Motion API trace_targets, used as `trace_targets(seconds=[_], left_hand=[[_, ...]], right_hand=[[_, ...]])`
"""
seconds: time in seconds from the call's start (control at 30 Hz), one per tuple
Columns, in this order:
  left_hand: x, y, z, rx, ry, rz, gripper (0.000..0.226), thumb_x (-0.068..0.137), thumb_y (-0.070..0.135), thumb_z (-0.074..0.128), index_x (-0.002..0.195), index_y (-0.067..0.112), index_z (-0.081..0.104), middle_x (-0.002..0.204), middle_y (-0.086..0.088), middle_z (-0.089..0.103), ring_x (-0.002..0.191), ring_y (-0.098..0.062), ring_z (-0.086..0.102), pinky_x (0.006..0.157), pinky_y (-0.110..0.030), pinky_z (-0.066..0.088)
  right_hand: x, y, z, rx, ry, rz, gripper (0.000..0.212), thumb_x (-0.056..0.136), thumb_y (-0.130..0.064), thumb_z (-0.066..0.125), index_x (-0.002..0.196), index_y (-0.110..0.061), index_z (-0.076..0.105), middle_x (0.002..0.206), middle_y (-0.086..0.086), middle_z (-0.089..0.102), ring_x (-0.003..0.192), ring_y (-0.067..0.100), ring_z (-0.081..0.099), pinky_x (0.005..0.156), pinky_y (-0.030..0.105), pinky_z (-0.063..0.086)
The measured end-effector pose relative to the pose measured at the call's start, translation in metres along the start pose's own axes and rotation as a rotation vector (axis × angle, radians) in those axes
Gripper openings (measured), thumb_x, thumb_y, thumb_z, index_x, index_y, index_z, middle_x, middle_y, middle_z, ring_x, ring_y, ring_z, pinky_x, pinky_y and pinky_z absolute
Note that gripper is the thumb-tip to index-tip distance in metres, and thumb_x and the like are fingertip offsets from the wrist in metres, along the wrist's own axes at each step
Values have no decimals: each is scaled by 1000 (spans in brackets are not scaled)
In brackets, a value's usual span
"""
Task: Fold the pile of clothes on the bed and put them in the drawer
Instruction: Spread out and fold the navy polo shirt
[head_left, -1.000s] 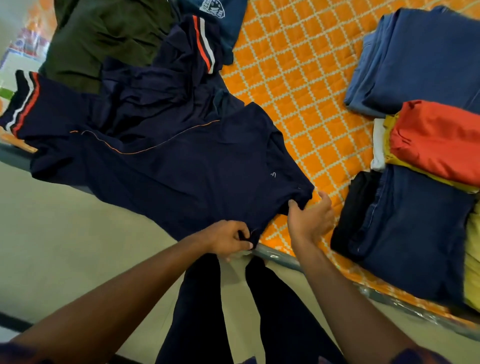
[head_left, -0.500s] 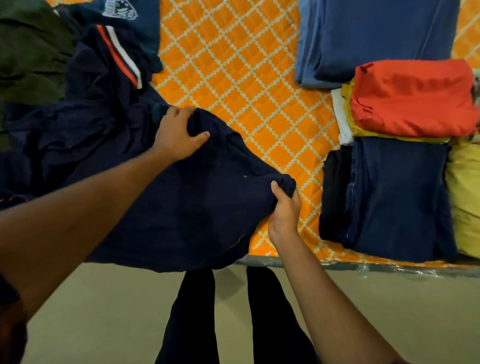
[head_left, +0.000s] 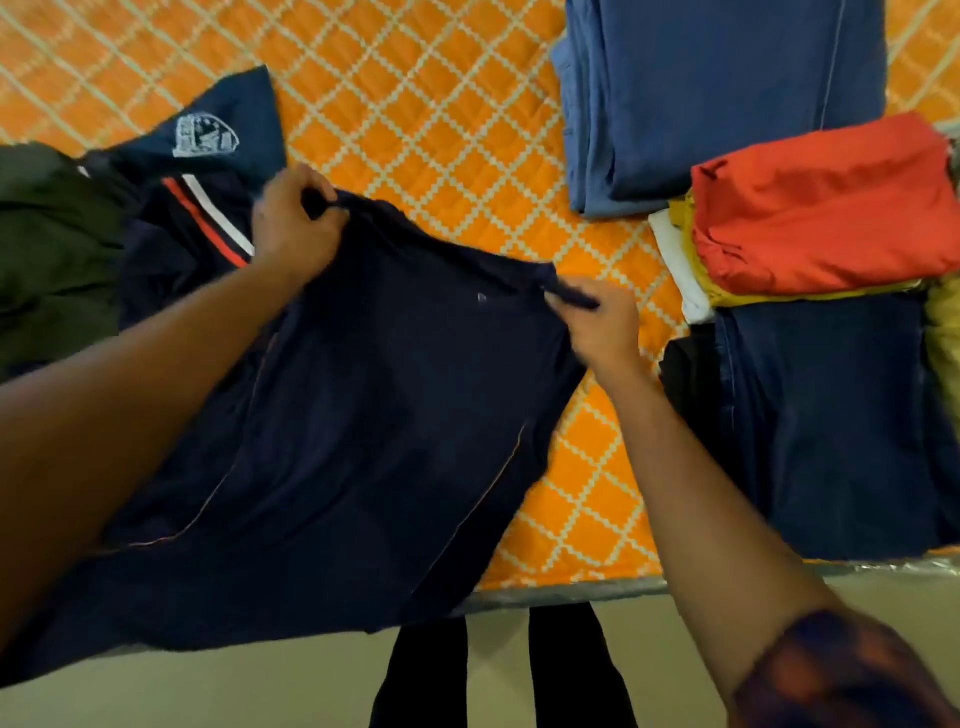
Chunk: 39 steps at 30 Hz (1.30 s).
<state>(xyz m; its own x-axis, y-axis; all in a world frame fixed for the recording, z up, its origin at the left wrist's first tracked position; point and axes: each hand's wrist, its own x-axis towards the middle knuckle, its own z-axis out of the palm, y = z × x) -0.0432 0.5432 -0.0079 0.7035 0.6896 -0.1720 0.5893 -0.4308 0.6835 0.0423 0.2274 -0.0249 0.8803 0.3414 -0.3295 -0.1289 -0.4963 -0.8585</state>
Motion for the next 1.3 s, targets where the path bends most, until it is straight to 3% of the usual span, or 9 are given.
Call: trace_targets(seconds=[0.13,0.17,0.3,0.43,0.53,0.7,0.93,1.13,1.3], left_hand=[[87,24,-31,73,153,40,16,82,30,58,77,40,46,107,3,62,99,-12,56,90,-26,43],[108,27,-35,74,167,58,7,83,37,56,87,40,51,112,2,64,102,-13,59,92,-26,45],[135,22,-25,103,162,-14,77,81,56,61,146,24,38,138,-5,55,123,-21,56,100,-30,47],[51,-6,-2,247,128,168,60,86,42,56,138,12,48,139,-13,50,130,-30,45,106,-36,36],[-50,-49,13,361,70,312,55,90,39,57,138,14,50,146,-14,45,139,-34,38,110,-48,36],[-178,-107,13,489,79,152,57,96,44,53,143,11,46,156,-16,35,148,-34,27,120,-55,19],[-229,-111,-1,464,163,-182,78,88,63,57,147,16,36,153,-15,34,134,-39,38,98,-59,37],[-221,-95,-18,372,156,-377,61,93,54,61,131,9,44,125,-18,52,105,-44,57,78,-51,45],[-257,-77,-16,357,95,-361,25,99,24,54,118,13,41,91,-18,62,83,-45,60,67,-42,38]], right_hand=[[131,-57,8,-197,3,-107,9,84,-19,77,88,-12,72,76,-6,60,68,-3,50,67,26,41],[161,-68,15,-207,26,-100,19,83,-26,76,97,-13,71,85,-2,66,78,2,57,74,28,46],[210,-97,44,-185,78,-57,78,89,-43,67,156,-19,36,155,5,45,138,19,47,112,33,40],[133,-58,67,-270,89,13,55,89,-42,67,140,-24,53,137,-2,58,125,20,56,96,31,46],[22,-2,75,-441,188,63,68,85,-49,72,144,-27,47,136,1,53,121,25,54,92,40,49],[-112,41,63,-356,113,155,79,87,-51,73,151,-29,33,119,-5,61,103,17,63,74,35,53],[-141,49,61,-245,-104,206,53,96,-23,68,138,-34,39,113,-5,66,69,12,62,64,43,54],[-156,62,41,-210,-77,28,50,105,-9,51,150,-26,39,144,-21,40,126,3,48,98,29,48],[-185,89,1,-355,-114,-17,47,102,-5,53,146,-23,51,140,-14,53,128,3,47,103,23,41]])
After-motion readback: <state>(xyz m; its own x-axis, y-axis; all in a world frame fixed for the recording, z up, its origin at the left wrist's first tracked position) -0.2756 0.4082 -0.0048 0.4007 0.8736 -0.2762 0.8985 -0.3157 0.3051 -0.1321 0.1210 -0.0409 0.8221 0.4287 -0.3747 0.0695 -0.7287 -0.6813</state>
